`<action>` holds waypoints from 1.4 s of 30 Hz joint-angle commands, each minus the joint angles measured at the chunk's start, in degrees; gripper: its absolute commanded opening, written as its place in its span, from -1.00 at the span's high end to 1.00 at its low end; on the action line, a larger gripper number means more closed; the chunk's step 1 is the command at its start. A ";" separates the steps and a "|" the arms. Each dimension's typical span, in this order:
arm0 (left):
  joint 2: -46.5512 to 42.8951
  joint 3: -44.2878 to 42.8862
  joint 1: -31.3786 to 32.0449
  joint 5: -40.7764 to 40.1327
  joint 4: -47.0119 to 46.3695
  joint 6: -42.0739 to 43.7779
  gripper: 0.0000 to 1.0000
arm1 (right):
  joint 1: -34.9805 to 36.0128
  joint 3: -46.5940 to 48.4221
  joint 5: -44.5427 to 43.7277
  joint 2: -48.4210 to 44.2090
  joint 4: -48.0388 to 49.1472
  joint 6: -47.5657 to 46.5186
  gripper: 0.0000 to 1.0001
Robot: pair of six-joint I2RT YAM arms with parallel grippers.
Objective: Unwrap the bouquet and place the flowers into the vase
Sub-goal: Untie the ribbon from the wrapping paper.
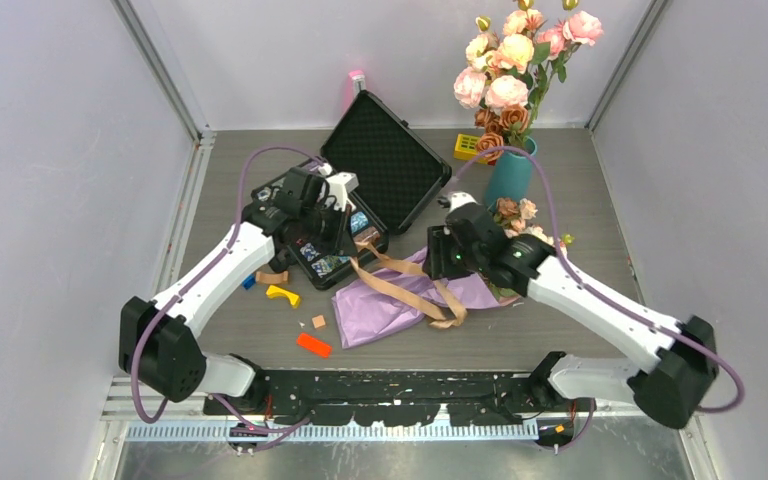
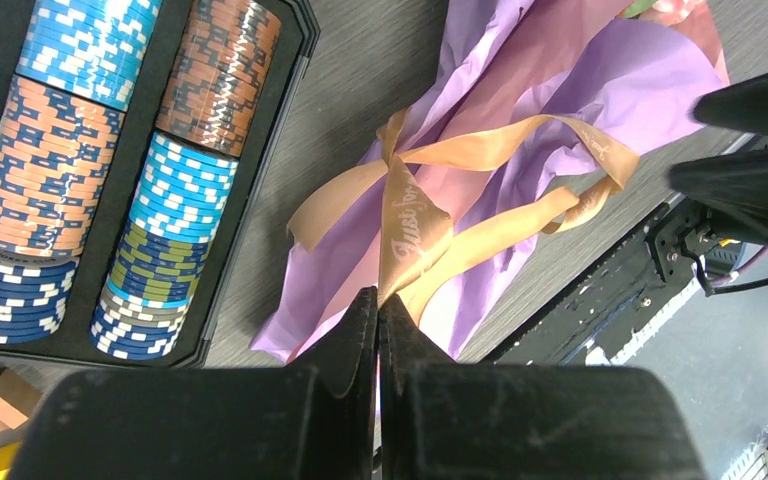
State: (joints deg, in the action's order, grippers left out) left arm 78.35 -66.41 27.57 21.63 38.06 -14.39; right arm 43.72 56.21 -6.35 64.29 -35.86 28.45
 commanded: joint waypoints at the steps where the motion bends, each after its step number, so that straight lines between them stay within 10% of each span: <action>1: -1.74 0.55 -0.33 0.17 0.20 1.30 1.00 | 0.15 4.94 8.09 8.10 7.18 -5.17 0.10; 25: -4.09 1.59 -0.33 0.68 -0.36 1.03 1.00 | 0.08 14.77 10.63 28.58 9.01 -12.86 -0.02; 35: -4.33 1.60 -0.33 -1.13 -0.51 1.03 1.00 | 0.13 15.50 12.86 27.15 7.09 -13.36 0.96; 42: -6.14 2.48 -0.33 -6.66 -1.41 1.03 1.00 | 0.11 15.24 14.29 21.90 4.05 -13.00 1.00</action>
State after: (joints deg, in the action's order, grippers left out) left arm 74.78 -64.29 27.57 18.31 38.04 -14.28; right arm 43.72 69.30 6.44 92.38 -30.11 15.57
